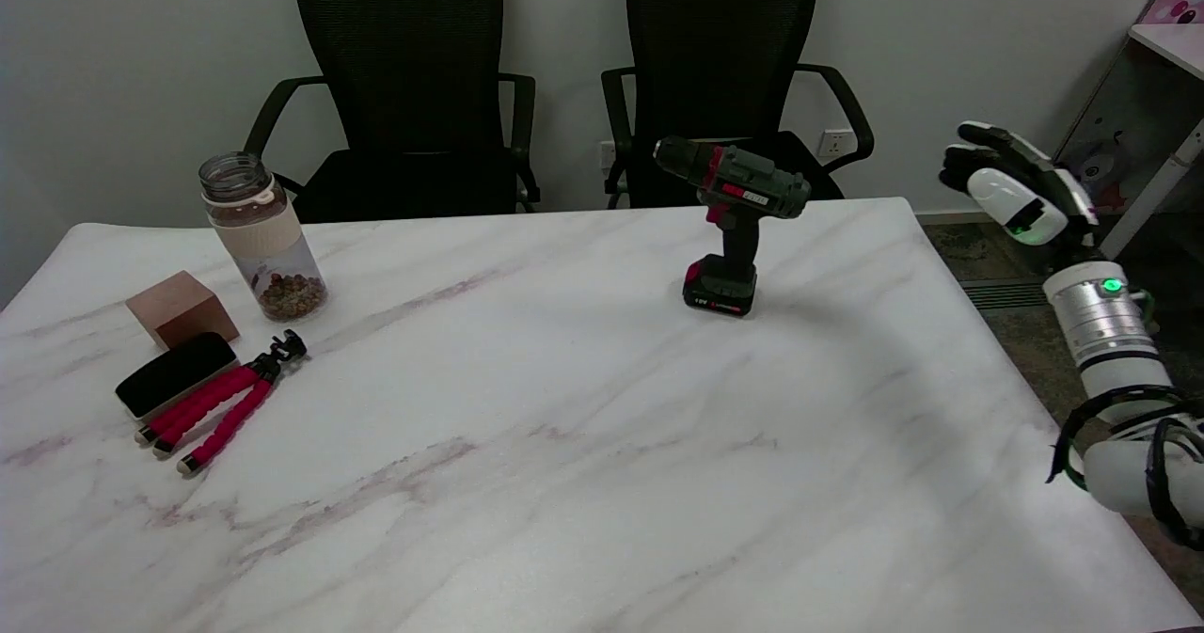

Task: Pick up the power screwdriver.

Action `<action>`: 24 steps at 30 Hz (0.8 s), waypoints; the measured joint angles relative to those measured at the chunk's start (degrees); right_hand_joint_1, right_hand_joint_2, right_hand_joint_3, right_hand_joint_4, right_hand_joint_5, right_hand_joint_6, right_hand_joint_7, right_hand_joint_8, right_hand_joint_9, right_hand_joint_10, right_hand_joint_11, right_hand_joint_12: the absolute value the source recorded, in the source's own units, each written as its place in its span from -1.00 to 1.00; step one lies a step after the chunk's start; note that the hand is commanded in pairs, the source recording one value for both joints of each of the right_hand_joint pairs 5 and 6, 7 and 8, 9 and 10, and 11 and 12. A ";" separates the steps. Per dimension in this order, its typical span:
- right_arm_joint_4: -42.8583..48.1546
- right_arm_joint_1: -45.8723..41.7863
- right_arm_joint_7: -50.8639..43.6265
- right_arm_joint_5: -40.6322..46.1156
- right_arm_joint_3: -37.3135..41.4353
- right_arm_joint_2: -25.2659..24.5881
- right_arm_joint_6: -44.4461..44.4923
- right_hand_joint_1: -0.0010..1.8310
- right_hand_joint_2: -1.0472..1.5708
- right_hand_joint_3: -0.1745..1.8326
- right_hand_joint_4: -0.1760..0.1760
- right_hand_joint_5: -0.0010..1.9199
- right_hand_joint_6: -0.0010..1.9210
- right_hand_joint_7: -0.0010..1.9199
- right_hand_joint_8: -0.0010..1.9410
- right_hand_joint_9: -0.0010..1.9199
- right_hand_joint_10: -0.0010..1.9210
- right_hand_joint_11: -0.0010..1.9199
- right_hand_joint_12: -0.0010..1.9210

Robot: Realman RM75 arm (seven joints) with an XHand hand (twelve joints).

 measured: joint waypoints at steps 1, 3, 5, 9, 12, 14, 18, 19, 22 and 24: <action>-0.15 0.32 0.00 -0.45 -0.17 -0.32 -0.24 -0.05 -0.27 0.03 0.81 -0.44 -0.44 -0.44 -0.44 -0.53 -0.53 -0.52 -0.52; -0.46 1.03 0.01 -1.46 -0.64 -1.11 -0.76 -0.05 -0.28 0.03 0.81 -0.44 -0.44 -0.44 -0.45 -0.54 -0.54 -0.53 -0.53; -0.67 1.77 0.02 -2.33 -1.17 -1.95 -1.33 -0.05 -0.30 0.03 0.80 -0.46 -0.46 -0.46 -0.46 -0.54 -0.54 -0.53 -0.53; -0.95 3.19 0.03 -3.68 -2.58 -3.72 -2.19 -0.05 -0.32 0.02 0.81 -0.47 -0.47 -0.47 -0.48 -0.55 -0.55 -0.54 -0.54; -1.08 4.22 0.04 -4.45 -3.63 -5.09 -2.65 -0.05 -0.33 0.01 0.83 -0.48 -0.48 -0.48 -0.49 -0.55 -0.55 -0.54 -0.54; -1.10 4.82 0.05 -4.92 -4.29 -6.00 -2.88 -0.05 -0.34 0.02 0.84 -0.49 -0.49 -0.49 -0.49 -0.56 -0.56 -0.55 -0.55; -1.01 6.01 0.06 -6.05 -5.38 -7.79 -3.33 -0.05 -0.37 0.03 0.97 -0.50 -0.50 -0.50 -0.51 -0.57 -0.57 -0.56 -0.56; -0.92 6.34 0.07 -6.36 -5.63 -8.28 -3.48 -0.05 -0.39 0.04 1.00 -0.50 -0.50 -0.50 -0.50 -0.58 -0.58 -0.57 -0.57; -0.48 7.28 0.08 -7.24 -6.26 -9.60 -4.02 -0.04 -0.45 0.05 1.00 -0.53 -0.53 -0.53 -0.53 -0.60 -0.60 -0.60 -0.60; -0.09 7.88 0.08 -7.82 -6.59 -10.43 -4.44 -0.03 -0.48 0.04 0.97 -0.57 -0.57 -0.57 -0.58 -0.61 -0.61 -0.62 -0.62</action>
